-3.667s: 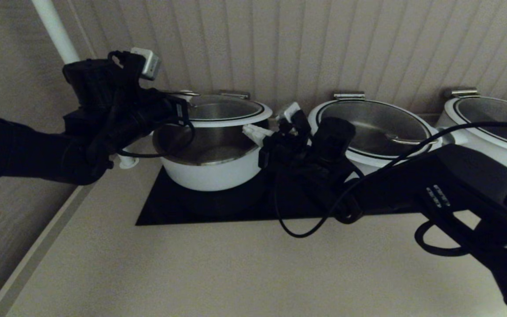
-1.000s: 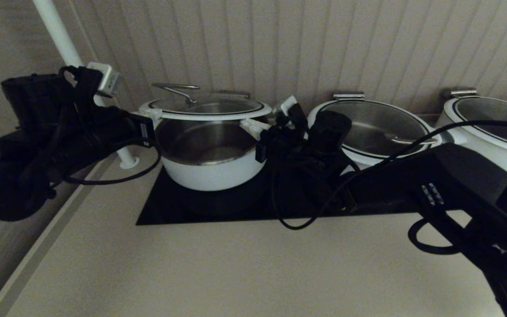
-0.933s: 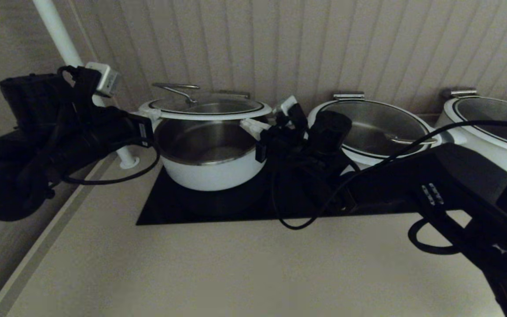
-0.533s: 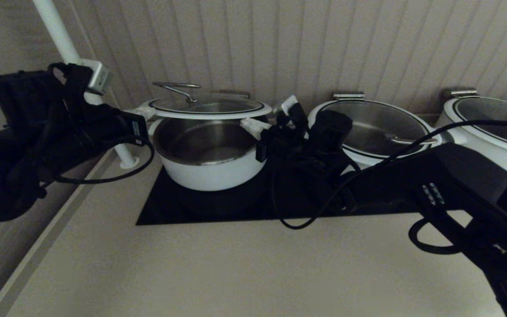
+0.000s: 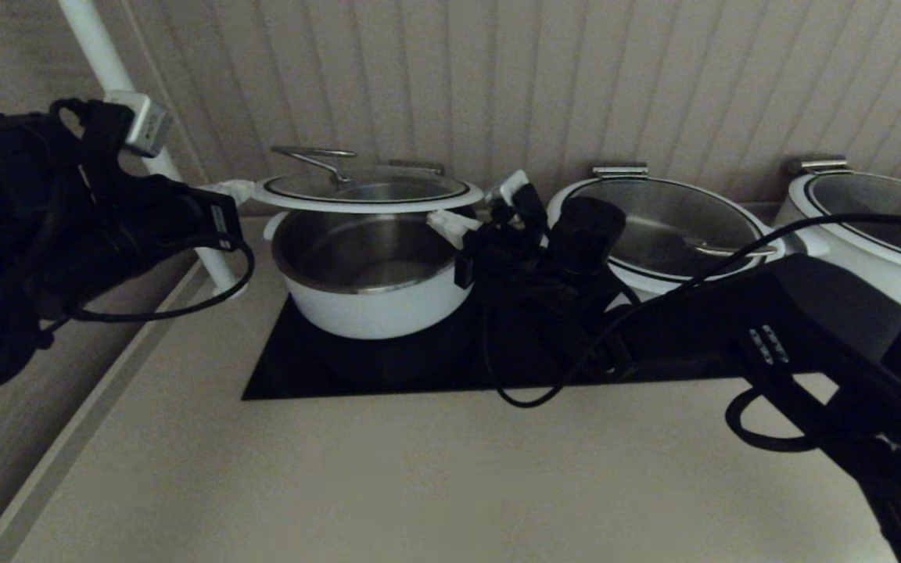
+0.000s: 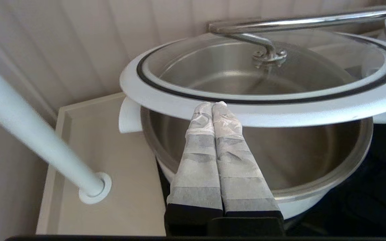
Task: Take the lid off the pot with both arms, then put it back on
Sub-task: Hold the pot lid with the right arm, then open the pot lid completely
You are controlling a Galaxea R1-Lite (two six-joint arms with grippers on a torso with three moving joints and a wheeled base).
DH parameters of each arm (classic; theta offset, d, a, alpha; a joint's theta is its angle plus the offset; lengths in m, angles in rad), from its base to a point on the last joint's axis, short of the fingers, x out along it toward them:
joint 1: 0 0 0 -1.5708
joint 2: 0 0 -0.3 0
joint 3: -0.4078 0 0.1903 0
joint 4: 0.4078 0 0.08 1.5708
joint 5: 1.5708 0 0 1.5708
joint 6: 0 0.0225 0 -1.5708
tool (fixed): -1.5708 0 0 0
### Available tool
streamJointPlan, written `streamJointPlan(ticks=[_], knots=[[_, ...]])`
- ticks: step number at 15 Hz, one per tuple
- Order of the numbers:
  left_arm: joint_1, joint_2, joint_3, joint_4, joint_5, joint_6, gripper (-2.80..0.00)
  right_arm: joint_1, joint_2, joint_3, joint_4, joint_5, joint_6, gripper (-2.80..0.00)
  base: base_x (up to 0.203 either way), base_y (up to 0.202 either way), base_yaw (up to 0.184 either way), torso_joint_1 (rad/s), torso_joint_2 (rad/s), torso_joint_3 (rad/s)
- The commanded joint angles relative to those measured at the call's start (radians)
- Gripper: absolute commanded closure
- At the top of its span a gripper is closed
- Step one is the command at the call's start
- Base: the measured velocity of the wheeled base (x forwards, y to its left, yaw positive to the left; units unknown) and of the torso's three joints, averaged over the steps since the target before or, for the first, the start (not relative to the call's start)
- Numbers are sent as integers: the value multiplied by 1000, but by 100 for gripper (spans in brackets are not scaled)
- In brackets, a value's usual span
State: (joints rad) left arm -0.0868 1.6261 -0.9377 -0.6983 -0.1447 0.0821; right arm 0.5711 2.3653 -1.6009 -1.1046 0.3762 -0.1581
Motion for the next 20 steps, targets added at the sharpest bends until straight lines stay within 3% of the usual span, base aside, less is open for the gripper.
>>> streamJointPlan(ticks=[1, 11, 20], knots=[[4, -22, 2, 10, -1, 0, 0, 0, 2, -1, -5, 3, -1, 0, 0, 0, 0, 0, 0, 0], [10, -112, 204, 7, -1, -5, 0, -5, -3, -2, -4, 3, -1, 0, 0, 0, 0, 0, 0, 0], [2, 10, 162, 5, -7, 1, 0, -6, -6, -2, -1, 1, -3, 0, 0, 0, 0, 0, 0, 0]])
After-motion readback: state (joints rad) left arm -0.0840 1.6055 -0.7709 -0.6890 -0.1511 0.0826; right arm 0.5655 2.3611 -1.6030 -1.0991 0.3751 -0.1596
